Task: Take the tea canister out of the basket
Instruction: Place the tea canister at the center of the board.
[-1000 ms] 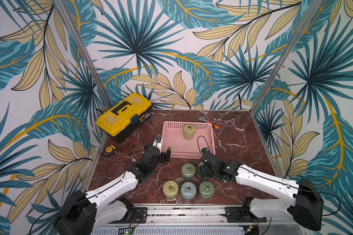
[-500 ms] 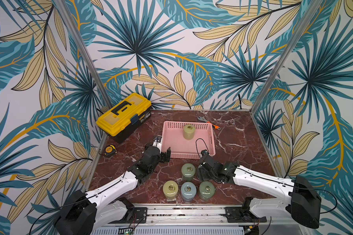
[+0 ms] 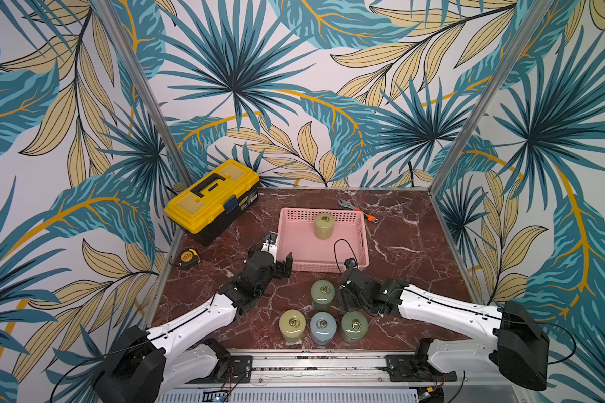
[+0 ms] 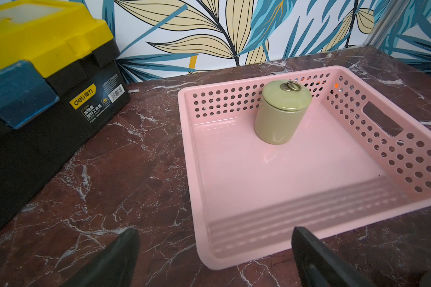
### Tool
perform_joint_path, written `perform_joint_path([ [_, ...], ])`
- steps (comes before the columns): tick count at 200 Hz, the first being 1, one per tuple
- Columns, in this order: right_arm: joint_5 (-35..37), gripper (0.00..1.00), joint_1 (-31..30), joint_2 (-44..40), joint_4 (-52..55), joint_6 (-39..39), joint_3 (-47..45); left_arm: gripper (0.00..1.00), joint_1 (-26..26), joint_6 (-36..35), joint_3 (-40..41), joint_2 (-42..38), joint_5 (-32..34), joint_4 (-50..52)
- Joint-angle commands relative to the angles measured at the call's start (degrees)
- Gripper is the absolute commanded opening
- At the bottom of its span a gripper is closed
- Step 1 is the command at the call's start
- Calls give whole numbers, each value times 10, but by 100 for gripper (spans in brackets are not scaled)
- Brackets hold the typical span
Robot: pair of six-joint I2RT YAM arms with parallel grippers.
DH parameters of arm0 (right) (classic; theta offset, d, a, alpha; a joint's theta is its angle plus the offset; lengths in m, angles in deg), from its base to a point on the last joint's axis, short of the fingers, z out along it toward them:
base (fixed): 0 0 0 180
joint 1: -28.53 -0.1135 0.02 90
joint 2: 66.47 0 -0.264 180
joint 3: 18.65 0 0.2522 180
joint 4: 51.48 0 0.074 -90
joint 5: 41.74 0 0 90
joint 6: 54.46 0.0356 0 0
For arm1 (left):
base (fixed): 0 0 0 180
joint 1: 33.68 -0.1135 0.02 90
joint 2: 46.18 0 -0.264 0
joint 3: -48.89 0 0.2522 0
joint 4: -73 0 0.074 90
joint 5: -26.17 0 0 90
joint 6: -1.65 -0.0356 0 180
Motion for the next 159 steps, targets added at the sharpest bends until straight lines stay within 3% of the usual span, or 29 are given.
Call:
perform_joint_path([
  [1, 21, 85, -4, 2, -7, 11, 0, 100, -2, -5, 12, 2, -3, -14],
  [51, 22, 99, -4, -6, -2, 8, 2, 100, -2, -5, 12, 1, -4, -13],
  [159, 48, 99, -4, -23, 22, -19, 47, 100, -2, -11, 10, -6, -35, -12],
])
